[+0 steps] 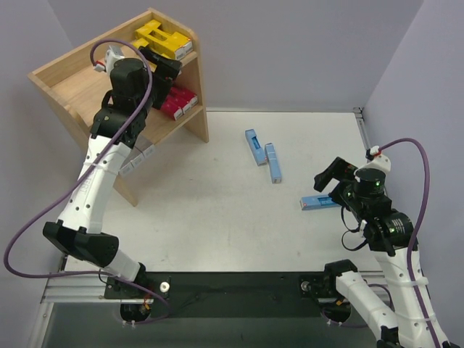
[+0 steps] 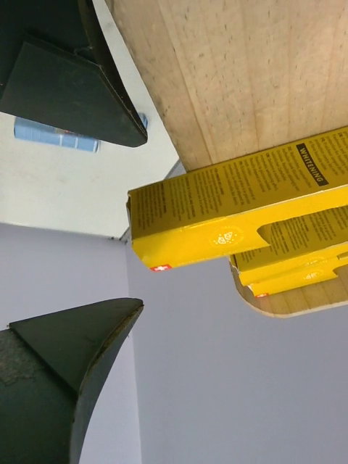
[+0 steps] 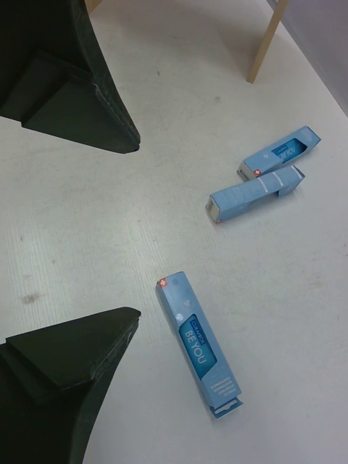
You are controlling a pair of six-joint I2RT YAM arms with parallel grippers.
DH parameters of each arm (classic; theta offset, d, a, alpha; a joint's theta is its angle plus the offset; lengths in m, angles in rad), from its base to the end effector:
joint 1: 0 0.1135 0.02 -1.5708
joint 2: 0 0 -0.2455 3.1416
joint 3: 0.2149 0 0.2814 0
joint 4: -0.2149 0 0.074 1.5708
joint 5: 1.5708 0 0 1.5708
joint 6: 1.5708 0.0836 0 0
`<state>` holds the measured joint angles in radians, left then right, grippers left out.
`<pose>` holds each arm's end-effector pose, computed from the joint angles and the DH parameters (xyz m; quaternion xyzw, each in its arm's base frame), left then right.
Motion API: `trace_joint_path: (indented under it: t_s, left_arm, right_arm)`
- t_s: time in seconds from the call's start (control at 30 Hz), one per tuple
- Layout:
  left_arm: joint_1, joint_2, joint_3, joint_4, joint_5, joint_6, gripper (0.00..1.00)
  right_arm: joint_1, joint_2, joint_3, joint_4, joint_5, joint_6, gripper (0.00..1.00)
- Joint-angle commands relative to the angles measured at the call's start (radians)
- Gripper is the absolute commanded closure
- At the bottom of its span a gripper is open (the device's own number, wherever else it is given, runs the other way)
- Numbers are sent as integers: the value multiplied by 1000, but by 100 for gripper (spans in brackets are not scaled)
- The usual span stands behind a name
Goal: Place and organize the toothpastes onto the shelf
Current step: Place the toothpaste on the shelf, then adjust the toothpaste on the shelf.
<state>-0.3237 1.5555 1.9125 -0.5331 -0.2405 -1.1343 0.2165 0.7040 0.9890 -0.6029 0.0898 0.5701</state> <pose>0.3909 -0.1102 0.4841 -0.3709 0.6690 -0.3561 0.5368 0.2255 0.0419 0.3581 0.1683 0.7921 0.1909 0.5549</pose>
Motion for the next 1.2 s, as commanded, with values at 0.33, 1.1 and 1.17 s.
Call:
trace_joint_path:
  t_s: [0.33, 1.1, 1.17]
  left_arm:
    - [-276, -146, -40, 180, -378, 955, 3]
    - [-126, 23, 246, -88, -50, 1151, 3]
    - [-120, 34, 253, -90, -42, 1148, 3]
  right_arm:
    - [-6, 12, -23, 12, -27, -15, 7]
    - [-5, -15, -29, 8, -15, -42, 7]
    - [-5, -15, -30, 8, -15, -42, 7]
